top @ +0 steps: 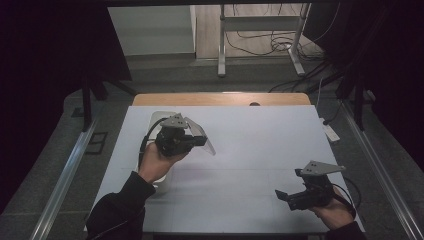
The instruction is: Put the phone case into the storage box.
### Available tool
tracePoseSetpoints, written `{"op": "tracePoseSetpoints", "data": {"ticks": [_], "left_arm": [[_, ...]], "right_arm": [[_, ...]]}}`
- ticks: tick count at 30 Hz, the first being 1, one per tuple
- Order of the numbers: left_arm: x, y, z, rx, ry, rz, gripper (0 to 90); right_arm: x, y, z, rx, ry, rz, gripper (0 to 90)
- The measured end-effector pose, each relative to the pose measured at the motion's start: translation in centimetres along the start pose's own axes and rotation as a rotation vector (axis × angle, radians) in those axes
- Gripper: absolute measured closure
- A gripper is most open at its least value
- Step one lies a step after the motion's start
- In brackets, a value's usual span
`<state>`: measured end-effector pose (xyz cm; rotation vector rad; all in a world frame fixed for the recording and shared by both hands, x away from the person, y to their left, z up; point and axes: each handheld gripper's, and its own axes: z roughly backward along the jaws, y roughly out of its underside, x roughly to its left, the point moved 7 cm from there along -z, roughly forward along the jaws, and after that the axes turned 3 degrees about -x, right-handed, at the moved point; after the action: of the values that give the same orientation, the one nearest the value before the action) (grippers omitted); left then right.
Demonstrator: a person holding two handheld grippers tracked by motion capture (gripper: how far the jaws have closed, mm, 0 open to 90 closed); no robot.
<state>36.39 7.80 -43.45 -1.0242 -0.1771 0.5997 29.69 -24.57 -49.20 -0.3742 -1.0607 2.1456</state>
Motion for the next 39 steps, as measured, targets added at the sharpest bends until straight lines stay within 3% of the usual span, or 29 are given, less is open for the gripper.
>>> {"op": "tracePoseSetpoints", "data": {"ticks": [9,24,39], "left_arm": [[1.2,-0.2,0.5,0.003,-0.033,0.018,88.6],[3.2,-0.6,1.6,0.007,-0.084,0.05,88.6],[4.4,-1.0,2.8,0.01,-0.133,0.061,88.6]], "right_arm": [[-0.7,0.7,0.8,-0.004,0.029,-0.034,0.0],[-2.5,2.1,2.3,0.013,0.127,-0.076,0.0],[-3.4,3.7,3.8,0.044,0.199,-0.107,0.0]]}}
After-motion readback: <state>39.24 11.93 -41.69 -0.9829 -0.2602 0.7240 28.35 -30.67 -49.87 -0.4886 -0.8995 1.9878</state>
